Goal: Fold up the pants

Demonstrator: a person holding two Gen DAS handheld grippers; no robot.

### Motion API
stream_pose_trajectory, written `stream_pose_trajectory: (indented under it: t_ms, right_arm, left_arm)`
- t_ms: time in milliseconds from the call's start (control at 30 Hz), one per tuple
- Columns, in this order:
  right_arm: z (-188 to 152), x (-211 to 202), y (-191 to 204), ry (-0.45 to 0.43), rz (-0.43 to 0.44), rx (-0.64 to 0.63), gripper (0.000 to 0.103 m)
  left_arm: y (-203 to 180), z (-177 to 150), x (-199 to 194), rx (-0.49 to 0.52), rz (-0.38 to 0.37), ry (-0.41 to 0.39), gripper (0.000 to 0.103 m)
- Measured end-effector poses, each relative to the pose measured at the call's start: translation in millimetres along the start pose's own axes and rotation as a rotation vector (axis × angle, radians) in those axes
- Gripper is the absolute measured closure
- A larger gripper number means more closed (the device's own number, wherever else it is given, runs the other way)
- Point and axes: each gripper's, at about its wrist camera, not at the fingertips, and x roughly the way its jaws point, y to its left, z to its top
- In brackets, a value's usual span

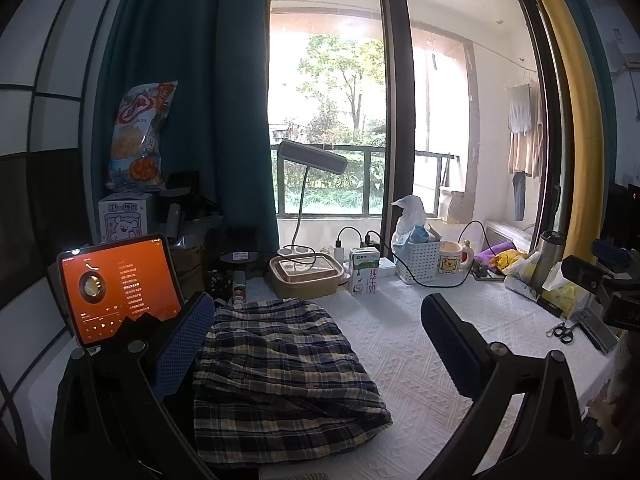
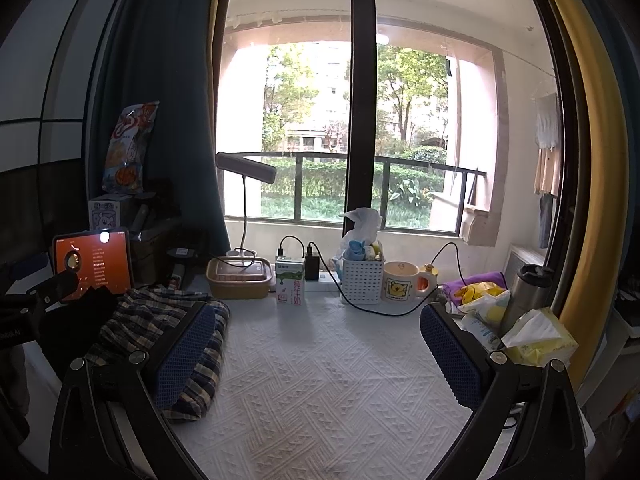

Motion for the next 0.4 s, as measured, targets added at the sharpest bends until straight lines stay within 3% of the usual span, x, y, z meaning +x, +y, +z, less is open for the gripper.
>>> stream_pose_trajectory:
  t_ms: [400]
  right_arm:
    - [2.0,1.9,0.1,0.012,0.004,-0.006,0.0]
  left_arm:
    - [-3.7,2.6,-0.1,-0.013,-0.041,-0.005,0.001]
